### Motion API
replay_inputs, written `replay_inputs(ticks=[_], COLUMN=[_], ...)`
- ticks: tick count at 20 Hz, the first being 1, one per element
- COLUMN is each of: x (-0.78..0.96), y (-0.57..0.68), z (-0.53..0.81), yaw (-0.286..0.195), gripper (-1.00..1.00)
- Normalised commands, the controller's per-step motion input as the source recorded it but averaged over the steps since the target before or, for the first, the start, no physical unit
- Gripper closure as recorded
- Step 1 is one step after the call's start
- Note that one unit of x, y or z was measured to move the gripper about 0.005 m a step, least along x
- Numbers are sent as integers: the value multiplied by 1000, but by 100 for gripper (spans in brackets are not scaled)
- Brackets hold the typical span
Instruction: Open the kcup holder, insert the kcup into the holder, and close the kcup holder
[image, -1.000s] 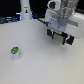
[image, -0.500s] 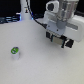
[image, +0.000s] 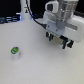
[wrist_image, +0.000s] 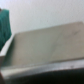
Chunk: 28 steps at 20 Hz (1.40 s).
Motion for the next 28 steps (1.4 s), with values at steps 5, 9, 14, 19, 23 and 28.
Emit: replay_inputs(ticks=[5, 9, 14, 19, 23, 28], x=[69, -12, -29, -25, -112, -256], y=[-565, -593, -640, -667, -612, -567], z=[264, 167, 61, 2, -1, -15], yaw=[-234, -236, -227, -226, -240, -244], gripper=[-100, -100, -100, -100, -100, -100])
